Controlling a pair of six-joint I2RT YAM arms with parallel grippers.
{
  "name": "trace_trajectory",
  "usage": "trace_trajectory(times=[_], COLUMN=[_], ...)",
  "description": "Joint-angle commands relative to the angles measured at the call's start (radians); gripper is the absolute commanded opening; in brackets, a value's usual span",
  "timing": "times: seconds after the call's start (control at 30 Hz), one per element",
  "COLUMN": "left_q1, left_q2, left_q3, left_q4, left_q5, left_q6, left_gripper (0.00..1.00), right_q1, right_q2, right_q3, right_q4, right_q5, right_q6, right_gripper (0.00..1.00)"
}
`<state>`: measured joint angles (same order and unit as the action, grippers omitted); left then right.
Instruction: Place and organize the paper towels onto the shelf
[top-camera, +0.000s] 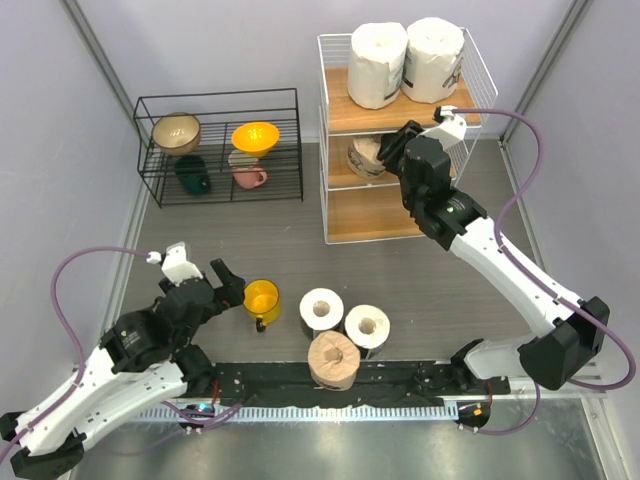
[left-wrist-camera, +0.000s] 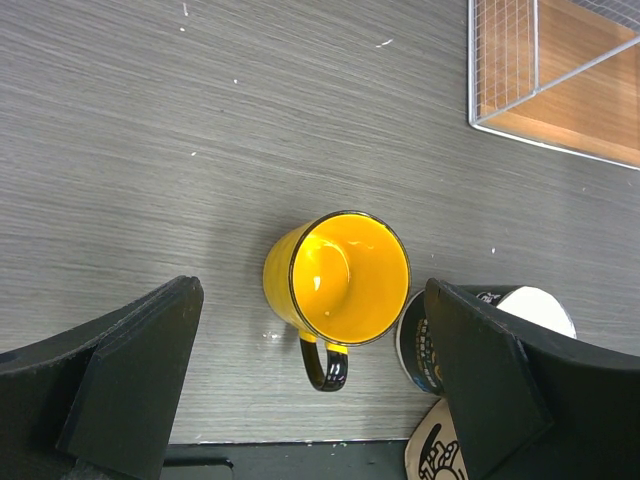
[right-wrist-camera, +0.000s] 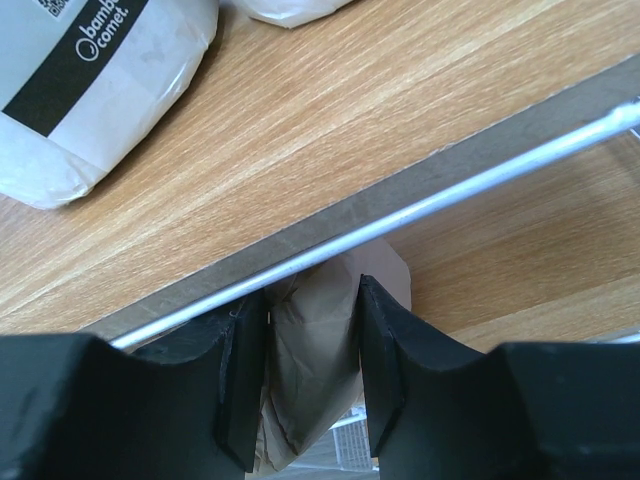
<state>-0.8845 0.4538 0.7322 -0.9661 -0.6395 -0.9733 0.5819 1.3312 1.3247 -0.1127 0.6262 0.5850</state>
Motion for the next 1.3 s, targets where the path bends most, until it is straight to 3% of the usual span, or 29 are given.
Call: trace_trajectory(times=[0.0, 0.13, 0.37, 1.27], left_q1=[-0.005, -0.005, -0.005, -0.005], left_q2=[-0.009, -0.012, -0.012, -0.01], left_q3=[-0.007, -0.007, -0.008, -0.007], left_q4=[-0.005, -0.005, -0.005, -0.005], left_q5=[-0.017, -0.017, -0.015, -0.012], left_q6=[-0.011, -0.013, -0.016, -0.021], left_gripper=[1.0, 1.0, 1.0, 1.0], right_q1=[-0.004, -0.005, -0.005, -0.01], right_q2=[0.002, 0.005, -0.001, -0.119], right_q3=[0.013, 0.007, 0.002, -0.041], right_q4=[0.096, 0.096, 0.096, 0.154], right_q5=[0.021, 0.023, 0.02, -0.023], right_q6=[0.001, 0.004, 0.004, 0.006], right_gripper=[0.39, 0.52, 0.61, 0.63])
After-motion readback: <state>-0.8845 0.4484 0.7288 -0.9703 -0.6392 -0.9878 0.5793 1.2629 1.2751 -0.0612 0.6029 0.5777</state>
